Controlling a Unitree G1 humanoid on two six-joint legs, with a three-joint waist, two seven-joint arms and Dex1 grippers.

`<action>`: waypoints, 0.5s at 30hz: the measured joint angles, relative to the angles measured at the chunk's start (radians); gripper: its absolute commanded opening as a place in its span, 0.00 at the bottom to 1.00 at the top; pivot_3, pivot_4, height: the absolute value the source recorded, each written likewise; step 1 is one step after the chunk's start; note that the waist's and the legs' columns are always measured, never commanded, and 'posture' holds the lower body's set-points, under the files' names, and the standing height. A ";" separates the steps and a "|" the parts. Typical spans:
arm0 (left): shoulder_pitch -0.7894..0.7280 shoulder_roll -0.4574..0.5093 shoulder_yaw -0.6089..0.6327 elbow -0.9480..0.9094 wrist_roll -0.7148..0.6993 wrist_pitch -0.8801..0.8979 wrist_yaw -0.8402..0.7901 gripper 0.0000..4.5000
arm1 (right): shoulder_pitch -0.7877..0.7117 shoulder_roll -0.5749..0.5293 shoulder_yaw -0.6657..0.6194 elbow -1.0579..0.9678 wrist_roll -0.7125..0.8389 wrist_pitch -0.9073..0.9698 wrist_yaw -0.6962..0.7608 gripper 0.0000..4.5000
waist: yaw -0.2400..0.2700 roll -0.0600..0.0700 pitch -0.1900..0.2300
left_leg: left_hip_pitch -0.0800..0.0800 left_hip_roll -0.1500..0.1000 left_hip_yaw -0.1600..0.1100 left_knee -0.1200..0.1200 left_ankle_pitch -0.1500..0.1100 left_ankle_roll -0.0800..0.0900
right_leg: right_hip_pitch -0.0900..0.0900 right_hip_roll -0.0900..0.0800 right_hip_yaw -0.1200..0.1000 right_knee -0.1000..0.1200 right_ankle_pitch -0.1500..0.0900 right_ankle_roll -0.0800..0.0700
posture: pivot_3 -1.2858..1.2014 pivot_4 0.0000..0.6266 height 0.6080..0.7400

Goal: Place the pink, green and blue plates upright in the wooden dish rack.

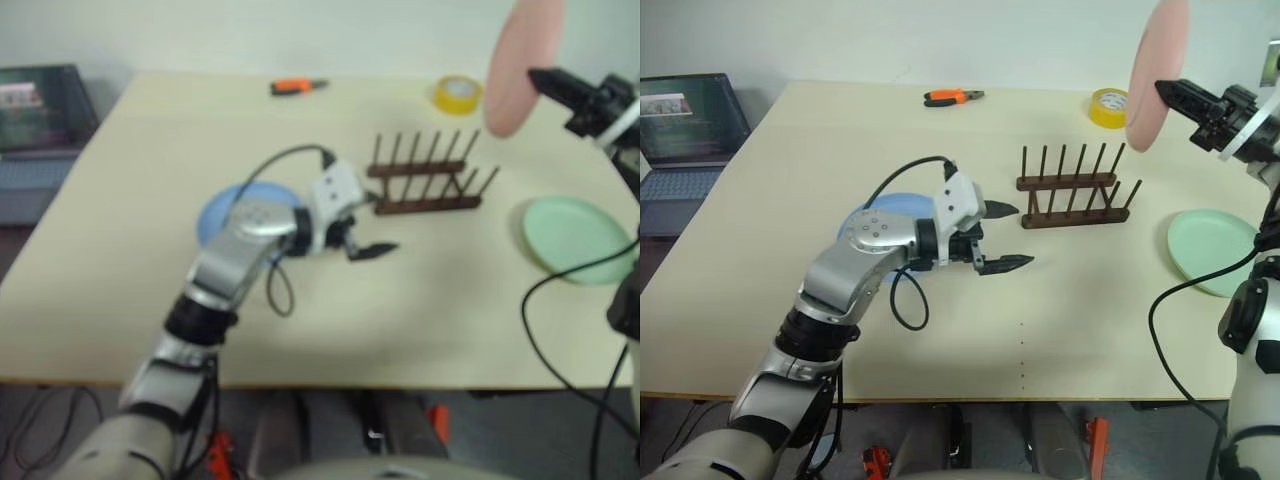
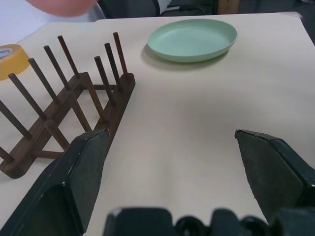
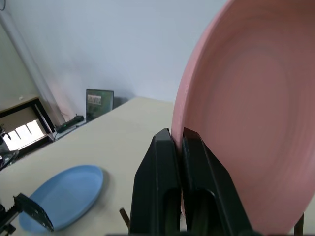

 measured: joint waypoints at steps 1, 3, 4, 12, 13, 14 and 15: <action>0.000 0.000 0.000 0.000 0.000 0.000 0.000 1.00 | -0.005 0.000 0.001 0.013 -0.003 0.000 0.013 0.01 | 0.000 0.000 0.000 | 0.000 0.000 0.000 0.000 0.000 0.000 | 0.000 0.000 0.000 0.000 0.000 0.000 | 0.52 0.24 1.00; 0.000 0.001 0.000 0.000 0.000 0.000 0.000 1.00 | -0.020 0.000 0.003 0.044 -0.007 0.000 0.029 0.01 | 0.000 0.000 0.000 | 0.000 0.000 0.000 0.001 0.000 0.000 | 0.000 0.000 0.000 0.001 0.000 0.000 | 0.52 0.24 1.00; 0.001 0.001 0.000 0.000 0.000 0.000 0.000 1.00 | -0.026 0.000 0.004 0.056 -0.009 -0.001 0.034 0.01 | 0.000 0.000 0.000 | 0.000 0.000 0.000 0.001 0.000 0.000 | 0.000 0.000 0.000 0.002 0.000 0.000 | 0.52 0.24 1.00; 0.006 0.005 0.000 -0.019 0.000 0.006 0.004 1.00 | -0.054 0.000 0.017 0.122 -0.043 -0.017 0.057 0.01 | 0.000 0.000 0.000 | 0.002 0.000 0.001 0.002 0.000 0.000 | -0.001 0.000 0.005 0.006 0.000 0.000 | 0.52 0.24 1.00; 0.007 0.007 0.000 -0.019 0.000 0.007 0.005 1.00 | -0.054 0.000 0.017 0.124 -0.043 -0.018 0.058 0.01 | 0.000 0.000 0.000 | 0.002 0.000 0.001 0.002 0.000 0.000 | -0.001 0.000 0.005 0.006 0.000 0.000 | 0.52 0.24 1.00; 0.009 0.009 0.000 -0.020 0.000 0.008 0.007 1.00 | -0.054 0.000 0.017 0.127 -0.043 -0.018 0.060 0.01 | 0.000 0.000 0.000 | 0.003 0.000 0.002 0.002 0.000 0.000 | -0.001 0.000 0.006 0.006 0.000 0.000 | 0.52 0.24 1.00; 0.010 0.009 0.000 -0.020 0.000 0.010 0.008 1.00 | -0.054 0.000 0.017 0.131 -0.043 -0.018 0.062 0.01 | 0.000 0.000 0.000 | 0.003 0.000 0.002 0.002 0.000 0.000 | -0.001 0.000 0.006 0.006 0.000 0.000 | 0.52 0.24 1.00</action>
